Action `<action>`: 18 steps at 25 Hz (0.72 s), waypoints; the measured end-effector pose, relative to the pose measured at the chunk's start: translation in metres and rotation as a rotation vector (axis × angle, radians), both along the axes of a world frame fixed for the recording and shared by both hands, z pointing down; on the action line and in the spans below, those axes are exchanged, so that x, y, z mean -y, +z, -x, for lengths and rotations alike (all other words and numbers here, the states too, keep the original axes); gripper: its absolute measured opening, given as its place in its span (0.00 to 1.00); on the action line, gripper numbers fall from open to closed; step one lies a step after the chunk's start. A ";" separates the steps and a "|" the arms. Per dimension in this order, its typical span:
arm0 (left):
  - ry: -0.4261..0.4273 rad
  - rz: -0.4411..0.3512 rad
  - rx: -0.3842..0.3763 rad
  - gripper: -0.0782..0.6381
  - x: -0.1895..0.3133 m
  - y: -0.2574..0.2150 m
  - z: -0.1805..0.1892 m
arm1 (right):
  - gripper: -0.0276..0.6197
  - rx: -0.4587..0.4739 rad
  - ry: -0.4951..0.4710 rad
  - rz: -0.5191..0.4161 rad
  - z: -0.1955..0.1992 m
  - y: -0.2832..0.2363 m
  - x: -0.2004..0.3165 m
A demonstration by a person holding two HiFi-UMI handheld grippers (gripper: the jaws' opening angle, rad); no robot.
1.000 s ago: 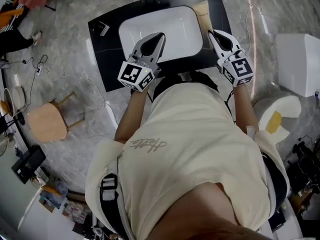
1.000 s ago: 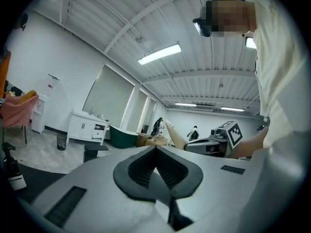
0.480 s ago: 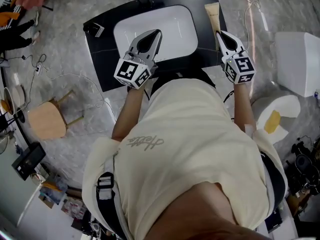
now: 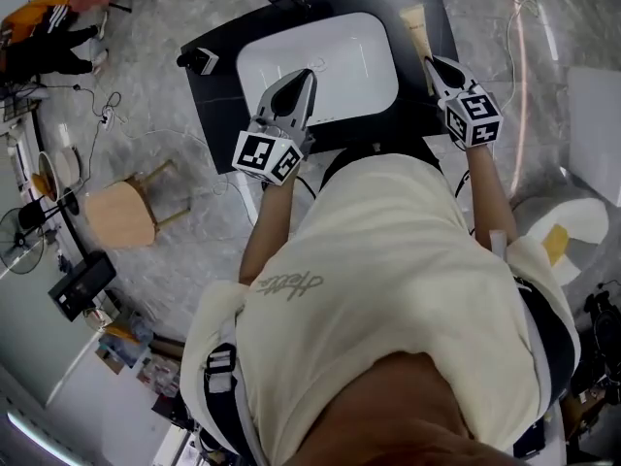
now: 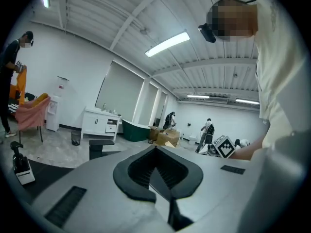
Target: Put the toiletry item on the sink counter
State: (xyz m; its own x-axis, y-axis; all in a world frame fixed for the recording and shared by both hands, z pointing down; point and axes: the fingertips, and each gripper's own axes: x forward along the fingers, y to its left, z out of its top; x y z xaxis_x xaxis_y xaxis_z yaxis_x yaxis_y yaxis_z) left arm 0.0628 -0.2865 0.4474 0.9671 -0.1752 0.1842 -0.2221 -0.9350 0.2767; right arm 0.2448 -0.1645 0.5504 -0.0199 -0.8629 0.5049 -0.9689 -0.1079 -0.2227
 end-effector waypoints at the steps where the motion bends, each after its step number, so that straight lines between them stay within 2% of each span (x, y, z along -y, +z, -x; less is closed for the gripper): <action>1: -0.007 -0.001 0.007 0.11 0.001 0.002 -0.002 | 0.05 0.010 -0.009 0.015 -0.003 0.009 0.002; 7: -0.039 0.031 0.045 0.11 0.003 0.019 -0.012 | 0.05 0.059 -0.055 0.135 -0.007 0.067 0.003; 18: -0.065 0.064 0.057 0.11 0.028 0.034 -0.030 | 0.05 0.154 -0.036 0.368 -0.001 0.148 0.001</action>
